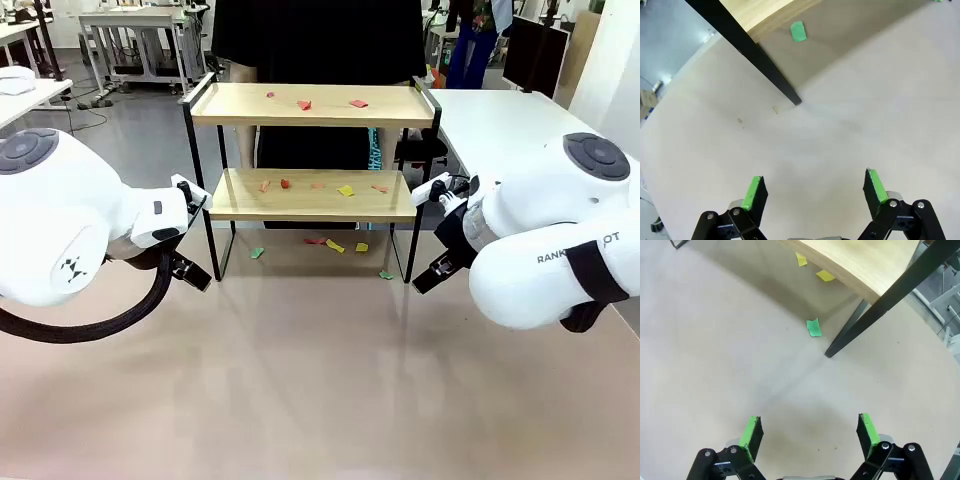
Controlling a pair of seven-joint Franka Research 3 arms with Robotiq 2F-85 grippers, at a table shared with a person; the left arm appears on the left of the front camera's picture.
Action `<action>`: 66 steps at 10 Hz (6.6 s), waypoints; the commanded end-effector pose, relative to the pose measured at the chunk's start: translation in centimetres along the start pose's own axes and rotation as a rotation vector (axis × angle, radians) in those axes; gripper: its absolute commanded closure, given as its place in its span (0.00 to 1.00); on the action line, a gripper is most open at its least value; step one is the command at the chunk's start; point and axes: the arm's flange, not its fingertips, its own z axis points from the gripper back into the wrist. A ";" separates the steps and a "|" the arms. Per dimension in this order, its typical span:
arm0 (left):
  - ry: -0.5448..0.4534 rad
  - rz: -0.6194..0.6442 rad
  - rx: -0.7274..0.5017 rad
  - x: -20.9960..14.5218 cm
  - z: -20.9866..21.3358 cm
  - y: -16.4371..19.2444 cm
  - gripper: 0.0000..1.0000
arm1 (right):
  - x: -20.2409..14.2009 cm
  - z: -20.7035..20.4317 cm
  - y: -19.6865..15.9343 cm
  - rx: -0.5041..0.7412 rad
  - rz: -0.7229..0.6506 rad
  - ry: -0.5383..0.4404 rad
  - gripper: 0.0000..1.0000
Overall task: Clean the shelf.
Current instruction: Pick up the Duster handed by the human.
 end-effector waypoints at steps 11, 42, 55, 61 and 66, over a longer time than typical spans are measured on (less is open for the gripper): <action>-0.025 -0.013 -0.173 1.2 2.4 1.3 0.00 | 2.4 3.0 -1.6 -0.013 0.002 -0.061 0.00; -0.823 -0.466 -0.724 -4.4 -0.7 37.9 0.00 | -12.3 4.2 -42.9 0.427 0.213 -0.735 0.00; -0.944 -0.483 -0.749 -4.0 0.0 35.3 0.00 | -12.7 5.9 -43.6 0.388 0.238 -0.893 0.00; -0.975 -0.486 -0.760 -4.3 0.7 35.2 0.00 | -12.5 6.5 -43.3 0.384 0.248 -0.914 0.00; -0.930 -0.480 -0.777 -3.9 0.2 35.6 0.00 | -12.5 6.1 -43.7 0.413 0.232 -0.869 0.00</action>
